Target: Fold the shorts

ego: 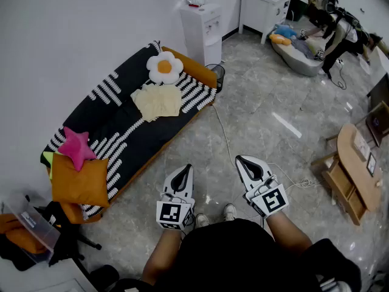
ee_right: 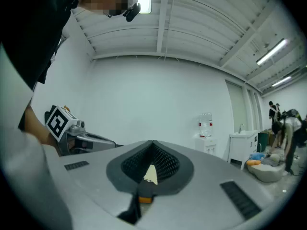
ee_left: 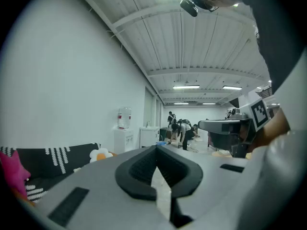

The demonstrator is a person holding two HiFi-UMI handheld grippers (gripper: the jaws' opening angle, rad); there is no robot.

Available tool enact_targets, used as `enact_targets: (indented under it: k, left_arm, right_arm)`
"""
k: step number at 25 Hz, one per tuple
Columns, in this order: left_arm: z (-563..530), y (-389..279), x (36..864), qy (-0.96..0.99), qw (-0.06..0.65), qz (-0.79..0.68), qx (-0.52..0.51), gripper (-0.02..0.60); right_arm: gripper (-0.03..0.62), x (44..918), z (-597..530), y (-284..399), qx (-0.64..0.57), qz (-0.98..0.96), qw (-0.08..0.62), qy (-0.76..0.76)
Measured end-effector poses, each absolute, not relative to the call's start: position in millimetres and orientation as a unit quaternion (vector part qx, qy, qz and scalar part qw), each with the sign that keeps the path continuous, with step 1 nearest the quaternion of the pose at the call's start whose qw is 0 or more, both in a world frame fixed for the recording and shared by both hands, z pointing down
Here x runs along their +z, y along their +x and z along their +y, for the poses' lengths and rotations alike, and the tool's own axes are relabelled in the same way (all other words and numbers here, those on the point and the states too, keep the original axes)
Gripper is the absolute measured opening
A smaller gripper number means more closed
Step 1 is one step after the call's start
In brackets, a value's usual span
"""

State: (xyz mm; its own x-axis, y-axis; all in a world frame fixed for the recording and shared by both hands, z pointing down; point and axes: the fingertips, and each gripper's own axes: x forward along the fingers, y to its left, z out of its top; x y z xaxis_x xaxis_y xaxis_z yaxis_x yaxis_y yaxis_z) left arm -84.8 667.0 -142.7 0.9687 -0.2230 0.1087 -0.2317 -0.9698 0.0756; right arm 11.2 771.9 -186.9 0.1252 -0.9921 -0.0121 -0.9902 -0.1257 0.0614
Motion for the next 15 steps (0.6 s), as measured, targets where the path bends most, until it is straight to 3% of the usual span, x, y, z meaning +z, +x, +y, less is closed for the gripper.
enact_targets:
  k: [15]
  left_arm:
    - [652,-101,-139,0.989,0.039,-0.126,0.059,-0.002]
  right_arm:
    - [-0.002,-178,753,-5,-0.022,-0.669,0.032,0.742]
